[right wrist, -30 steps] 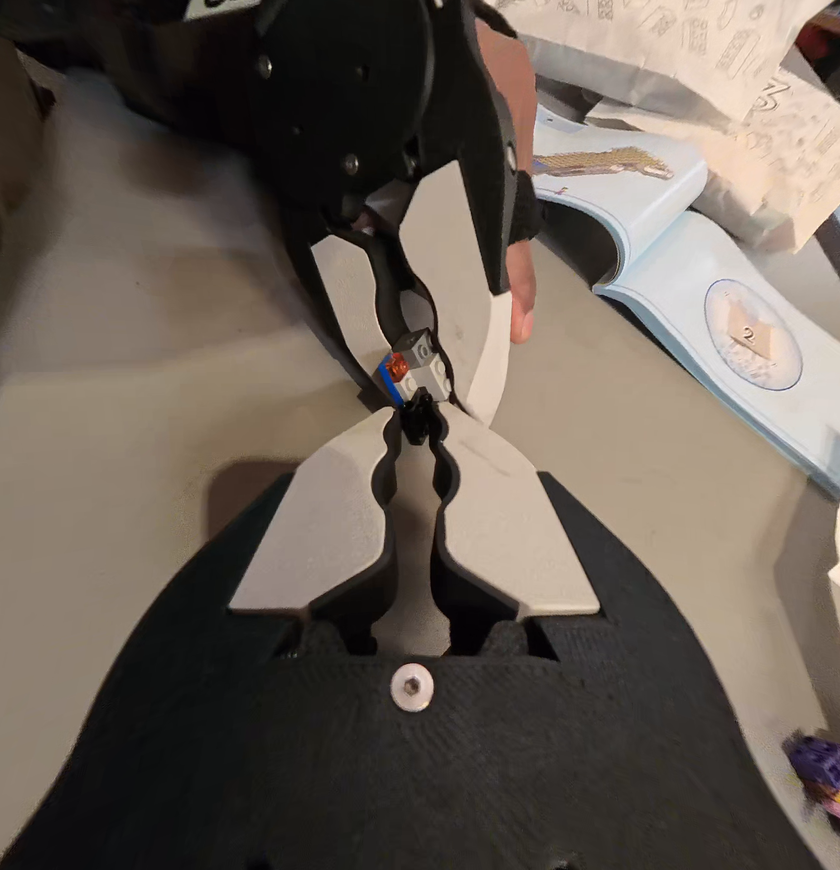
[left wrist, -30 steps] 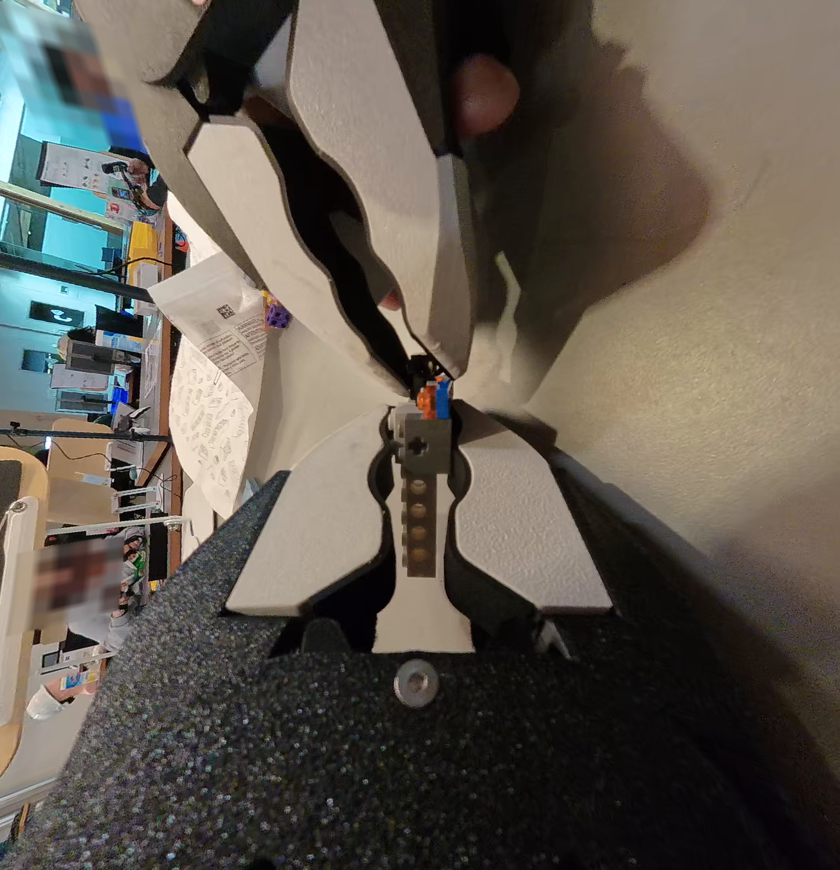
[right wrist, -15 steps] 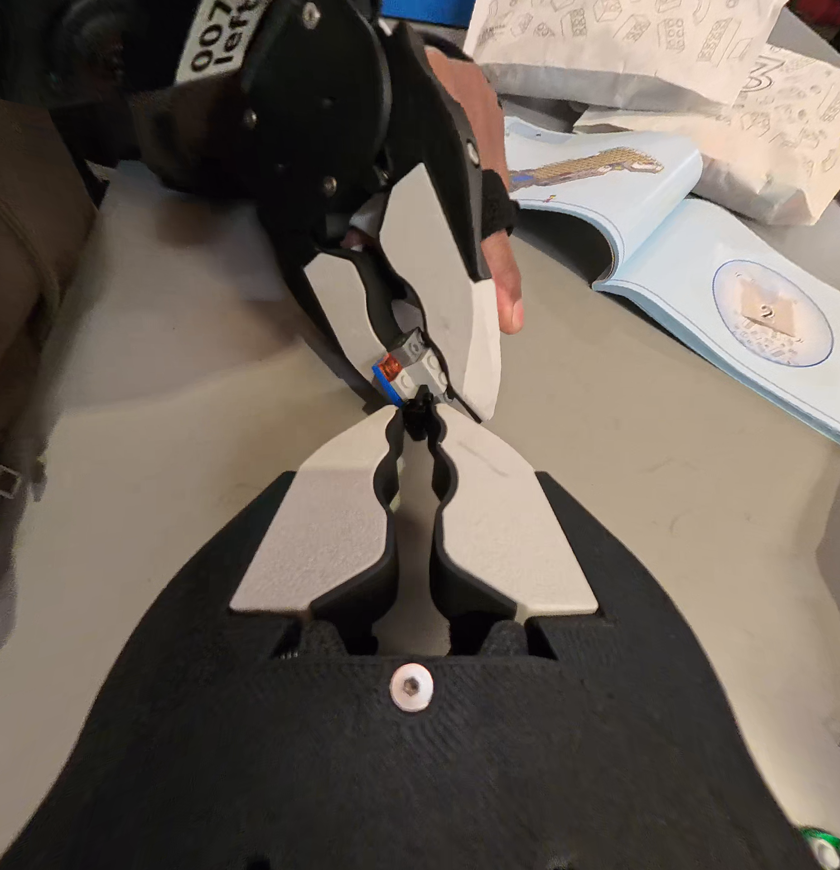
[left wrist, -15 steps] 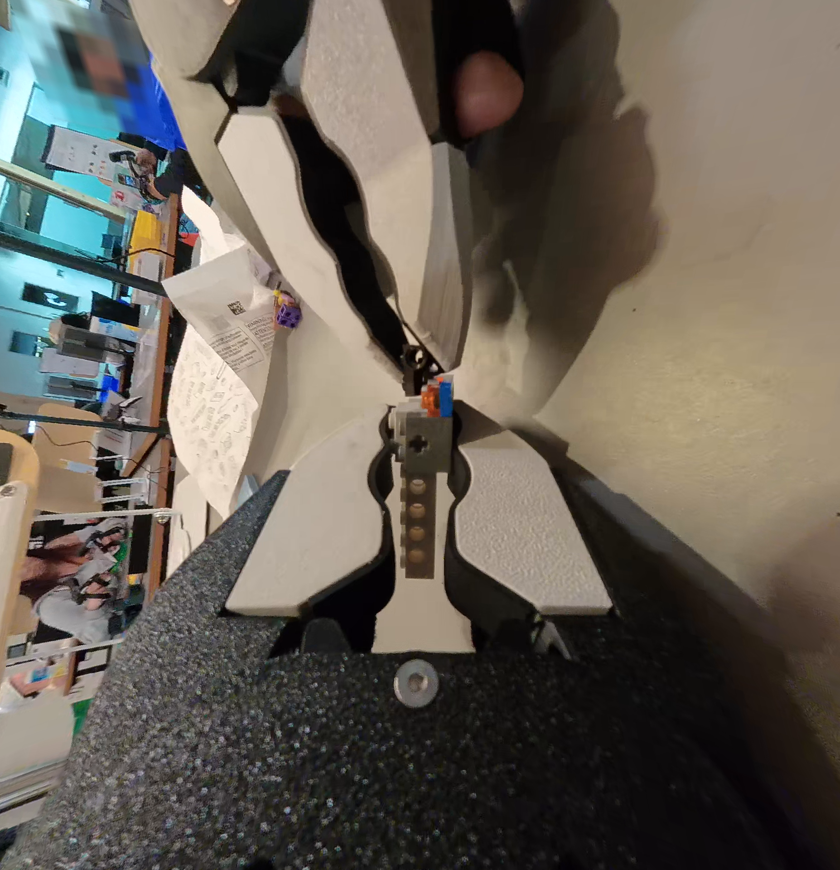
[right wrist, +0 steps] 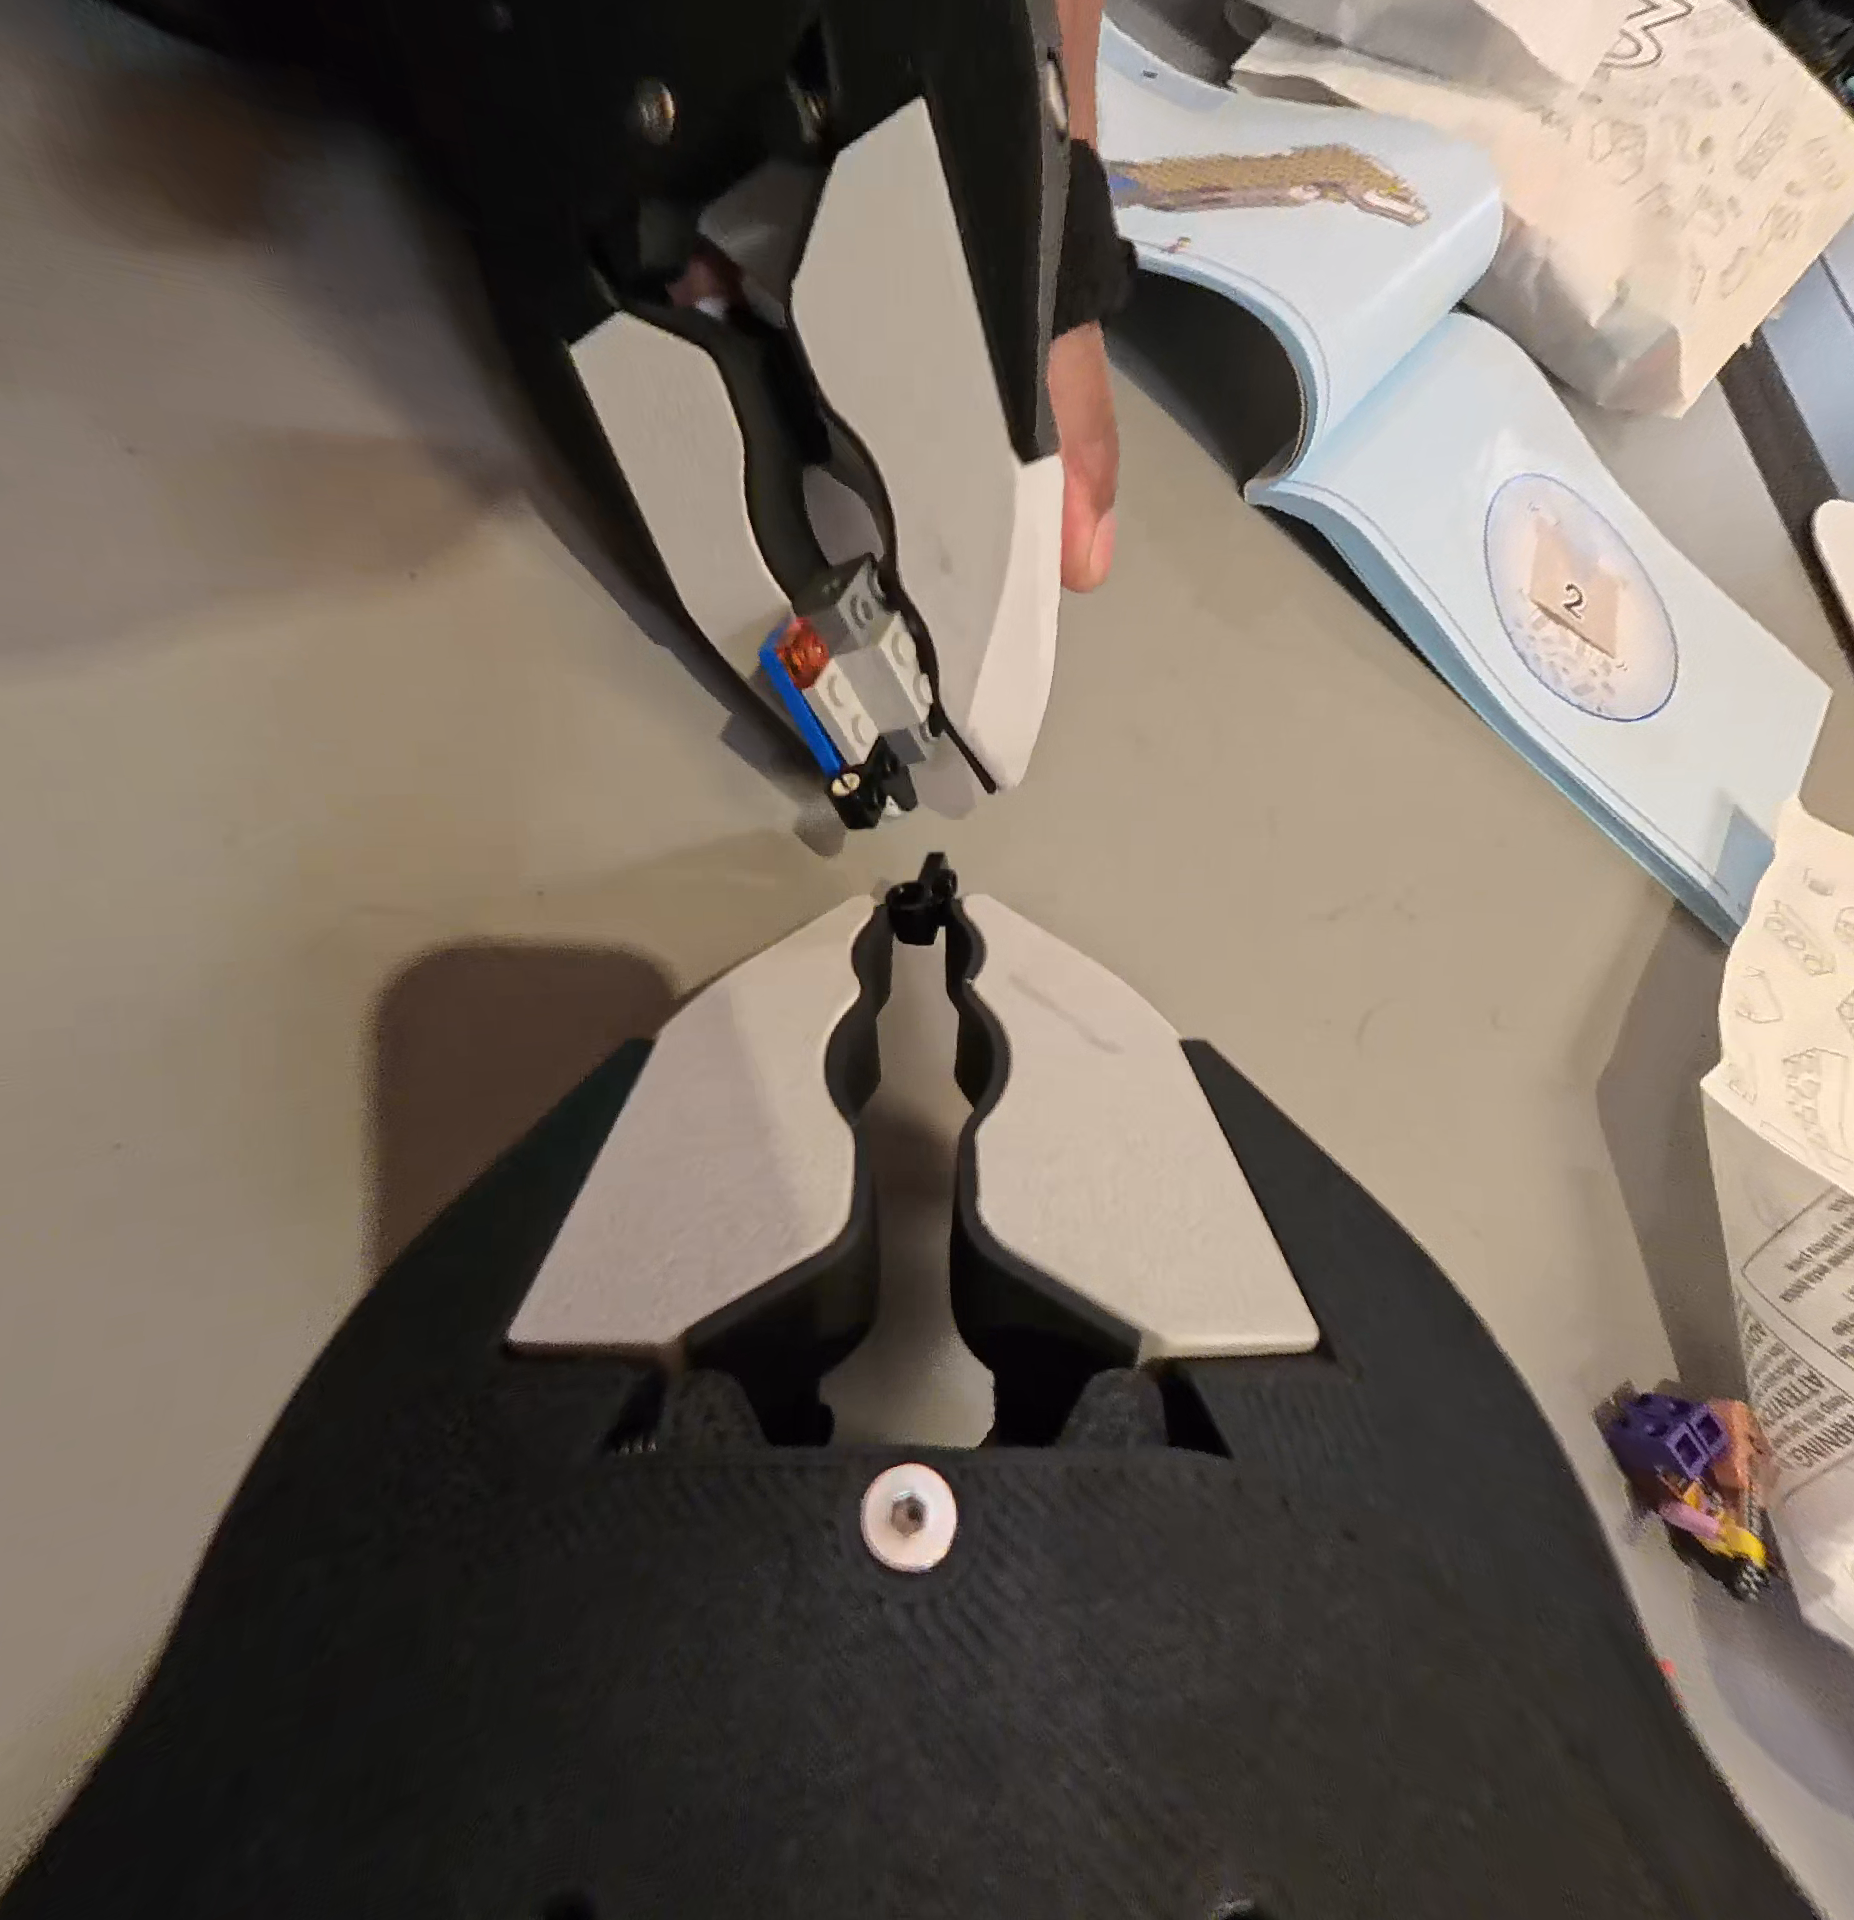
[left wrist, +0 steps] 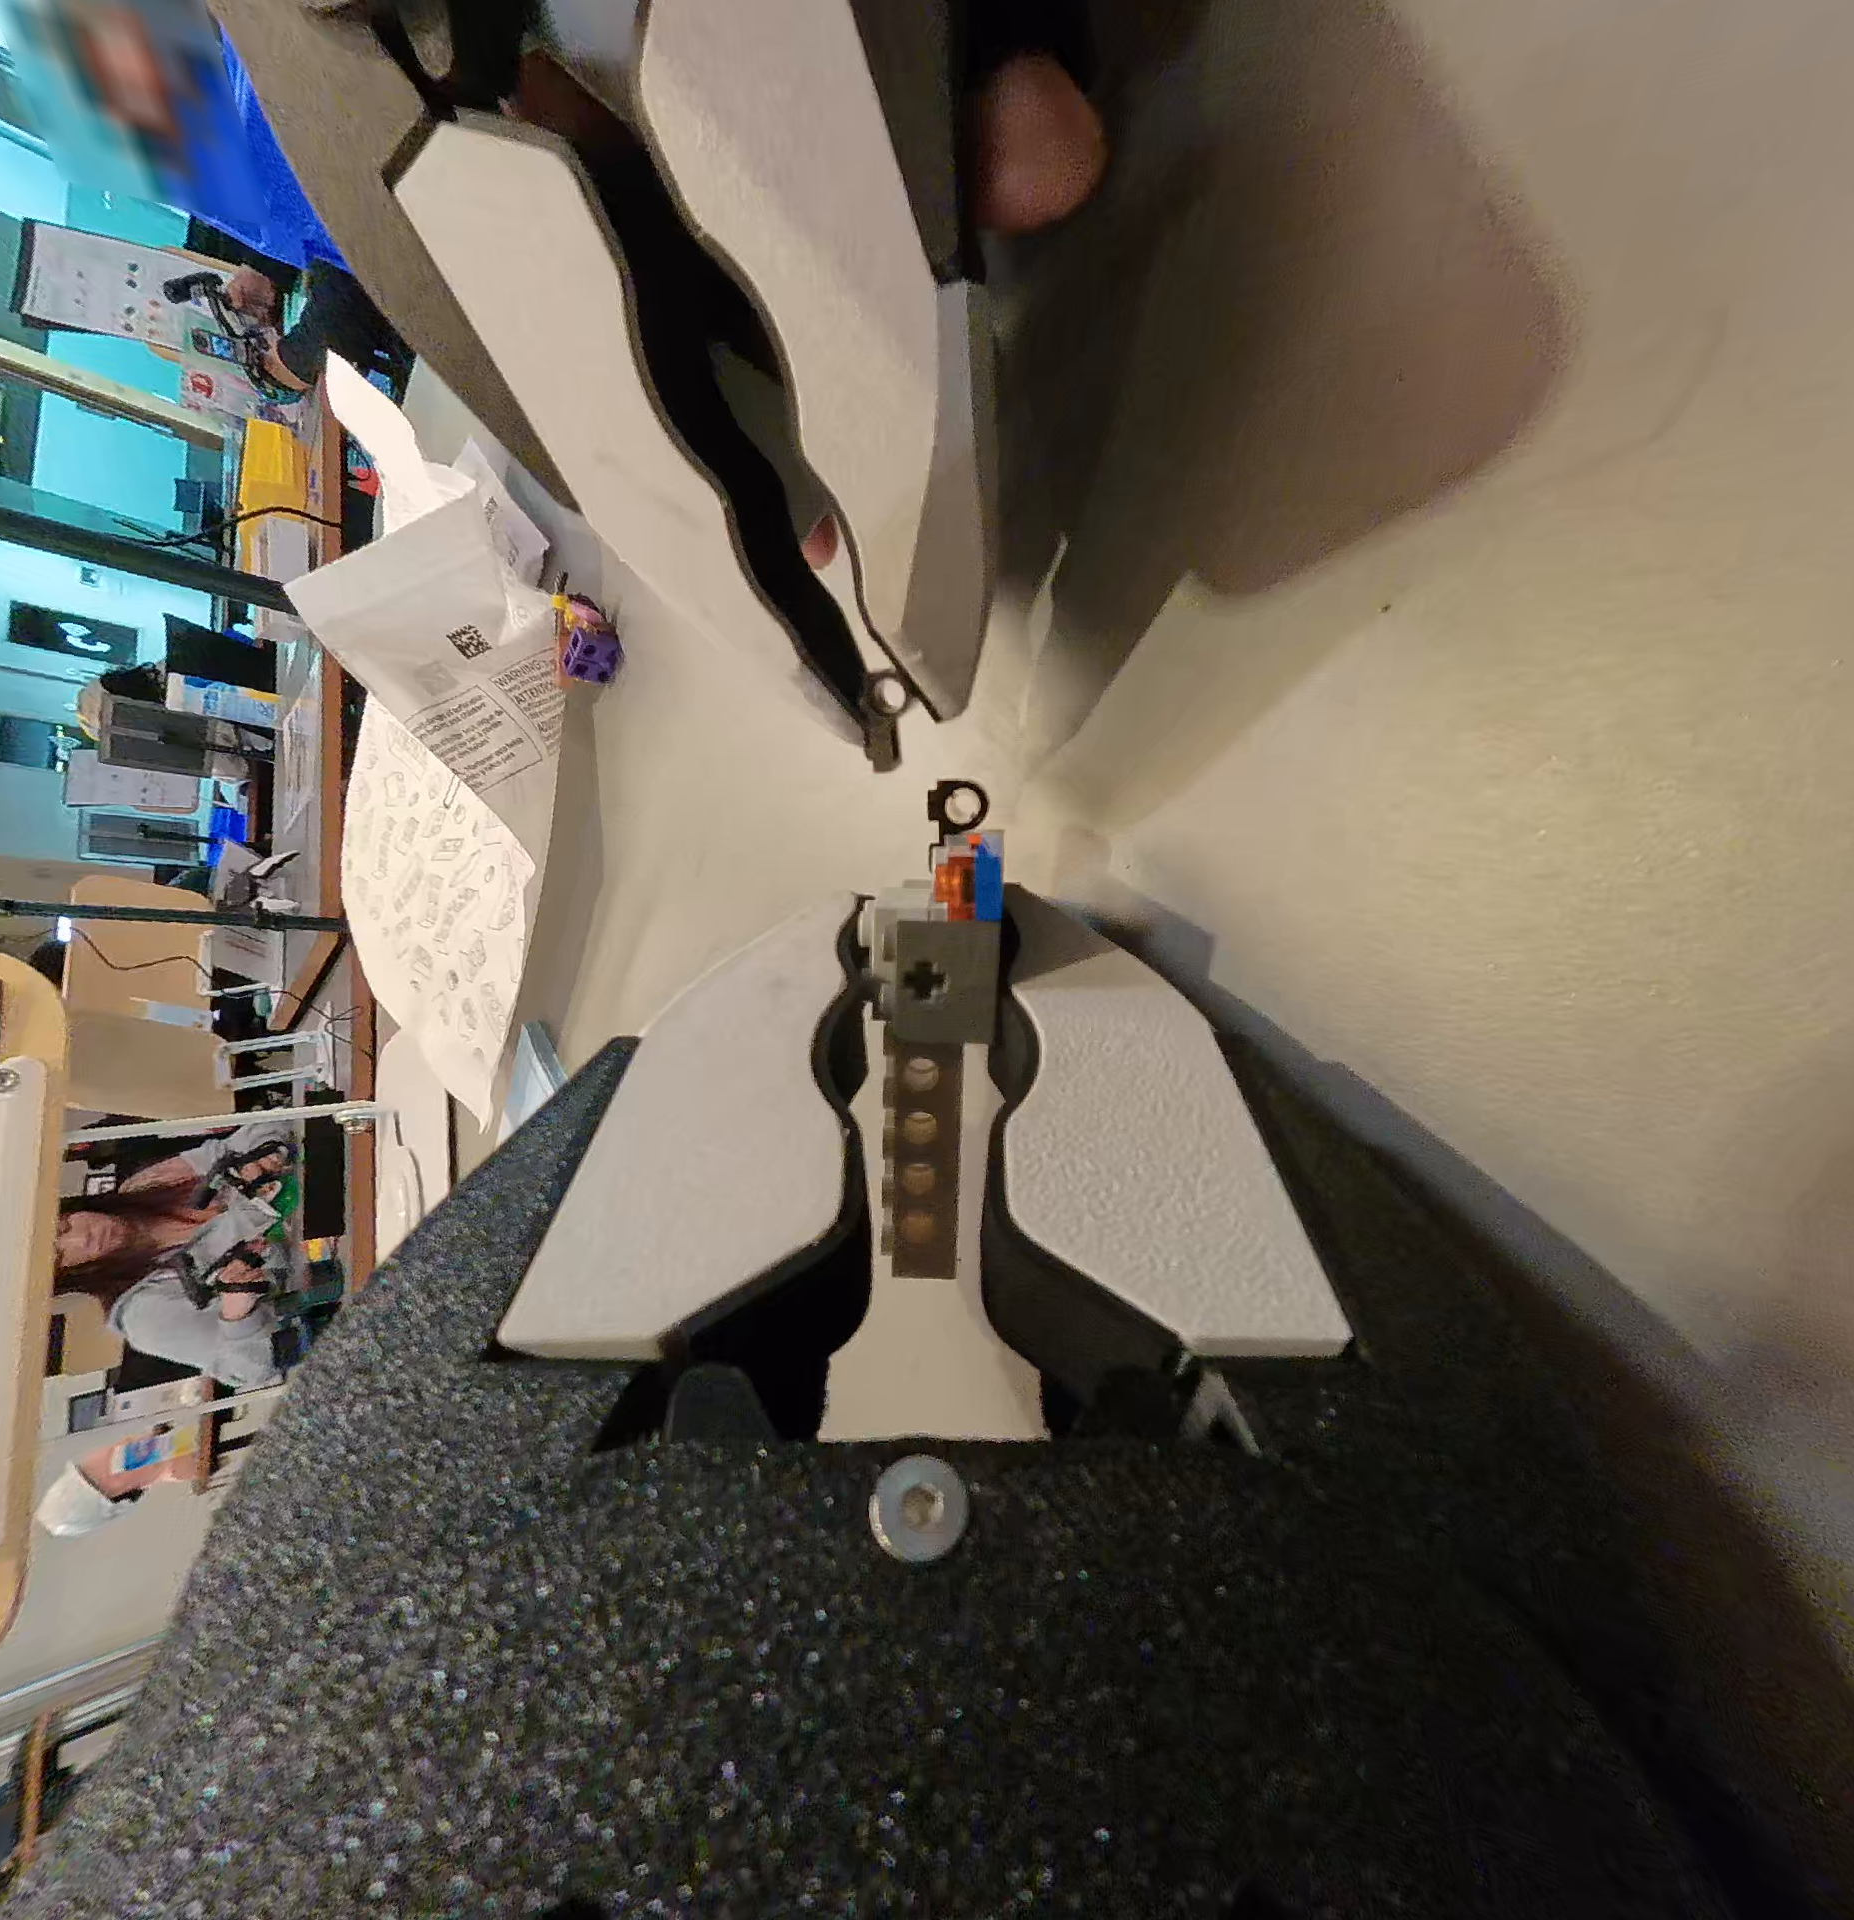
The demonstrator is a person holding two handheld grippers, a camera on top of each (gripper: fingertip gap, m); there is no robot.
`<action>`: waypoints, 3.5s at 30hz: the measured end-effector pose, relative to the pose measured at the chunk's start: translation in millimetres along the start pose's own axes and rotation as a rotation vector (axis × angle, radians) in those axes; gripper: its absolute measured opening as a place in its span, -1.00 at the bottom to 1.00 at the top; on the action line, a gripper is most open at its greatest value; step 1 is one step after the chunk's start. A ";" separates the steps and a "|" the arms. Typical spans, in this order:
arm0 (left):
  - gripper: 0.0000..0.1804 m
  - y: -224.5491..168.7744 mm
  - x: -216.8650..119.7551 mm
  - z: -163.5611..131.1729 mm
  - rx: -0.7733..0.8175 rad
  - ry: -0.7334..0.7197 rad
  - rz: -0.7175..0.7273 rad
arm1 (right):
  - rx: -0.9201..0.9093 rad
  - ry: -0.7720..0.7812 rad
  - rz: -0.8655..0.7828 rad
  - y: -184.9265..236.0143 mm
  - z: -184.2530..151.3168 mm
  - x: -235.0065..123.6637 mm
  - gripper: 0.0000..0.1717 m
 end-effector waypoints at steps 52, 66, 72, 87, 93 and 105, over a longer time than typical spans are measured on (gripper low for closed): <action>-0.80 23.0 -24.6 14.6 -0.345 -0.397 -0.014 | -0.096 -0.162 -0.238 24.8 50.1 -37.2 -0.70; -0.80 17.4 -16.4 10.6 -0.308 -0.306 -0.042 | 0.002 -0.147 -0.074 15.0 34.7 -21.5 -0.92; -0.79 9.5 -7.5 0.8 -0.186 -0.128 -0.056 | 0.039 -0.148 -0.093 11.7 20.6 -19.8 -0.92; -0.50 9.3 -12.4 8.0 -0.277 -0.177 -0.148 | -0.175 -0.096 -0.320 14.2 12.9 -9.5 -0.93; -0.74 18.4 -14.2 14.6 -0.270 -0.215 0.006 | -0.137 -0.142 -0.364 13.7 18.4 -8.7 -0.93; -0.91 14.3 -13.9 16.6 -0.112 -0.119 0.056 | -0.185 -0.167 -0.343 18.1 20.1 -5.3 -0.73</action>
Point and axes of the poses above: each gripper's, where its closed fingertips meet, x out along the fingers, z out of its top, y = z × x across the jaws, the point moved 7 cm from there along -x, back along the fingers, and after that the axes turned 2 degrees about x, right-handed, at the moved point
